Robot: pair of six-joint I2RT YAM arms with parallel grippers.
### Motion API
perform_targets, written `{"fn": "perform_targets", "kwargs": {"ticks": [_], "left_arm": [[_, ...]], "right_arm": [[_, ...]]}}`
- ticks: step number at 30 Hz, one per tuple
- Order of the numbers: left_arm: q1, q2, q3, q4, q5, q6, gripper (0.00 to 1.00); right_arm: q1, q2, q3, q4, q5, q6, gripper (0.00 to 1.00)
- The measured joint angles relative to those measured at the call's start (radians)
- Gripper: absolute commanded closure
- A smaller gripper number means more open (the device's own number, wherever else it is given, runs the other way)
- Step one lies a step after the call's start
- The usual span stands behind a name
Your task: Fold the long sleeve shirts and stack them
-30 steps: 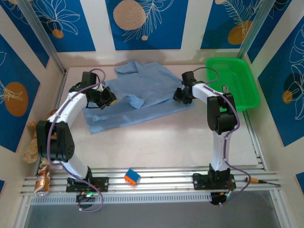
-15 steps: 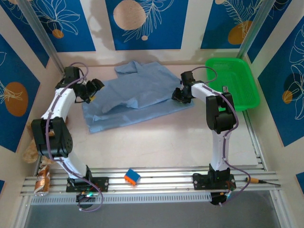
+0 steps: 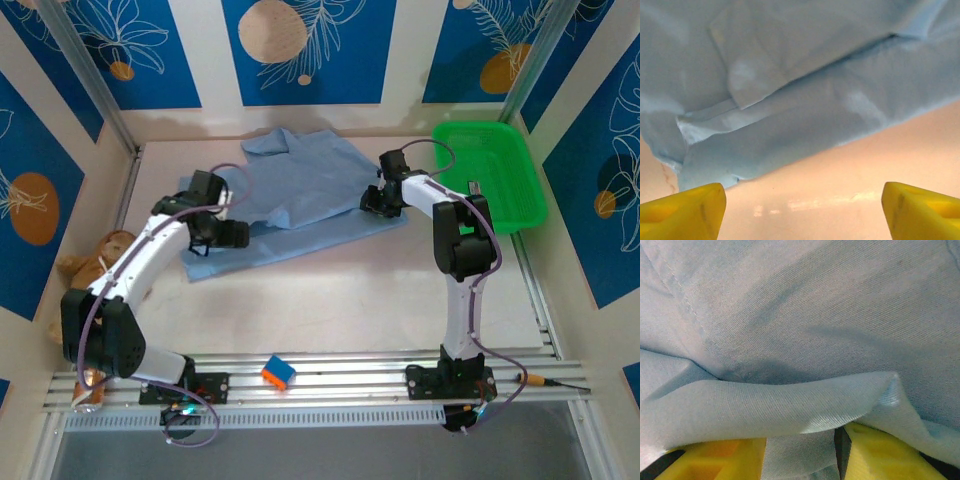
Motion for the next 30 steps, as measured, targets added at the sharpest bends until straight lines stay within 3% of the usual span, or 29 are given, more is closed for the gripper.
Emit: {"fn": "perform_targets", "kwargs": {"ticks": [5,12,15,18,23,26,30], "left_arm": [[-0.084,0.100,-0.016,0.061,-0.137,0.131,0.11],[-0.087,0.300,0.078,0.109,-0.275,0.284,0.10],[-0.082,0.372,0.158,0.137,-0.301,0.342,0.15],[-0.071,0.431,0.219,0.160,-0.297,0.387,0.30],[-0.045,0.506,0.280,0.158,-0.253,0.436,0.77],[-0.021,0.517,0.320,0.114,-0.199,0.436,0.98],[0.012,0.515,0.442,0.004,-0.061,0.409,1.00]], "right_arm": [[0.000,0.000,0.001,-0.002,0.000,-0.005,0.56],[0.000,0.000,0.002,-0.004,-0.001,-0.016,0.56],[0.000,0.000,0.002,-0.004,-0.003,-0.019,0.56],[-0.001,0.000,0.002,-0.004,-0.008,-0.019,0.56],[-0.001,0.000,0.002,-0.005,-0.019,-0.019,0.56],[0.000,0.000,0.002,-0.006,-0.019,-0.019,0.56],[0.004,0.000,0.002,-0.006,-0.018,-0.019,0.56]]}}
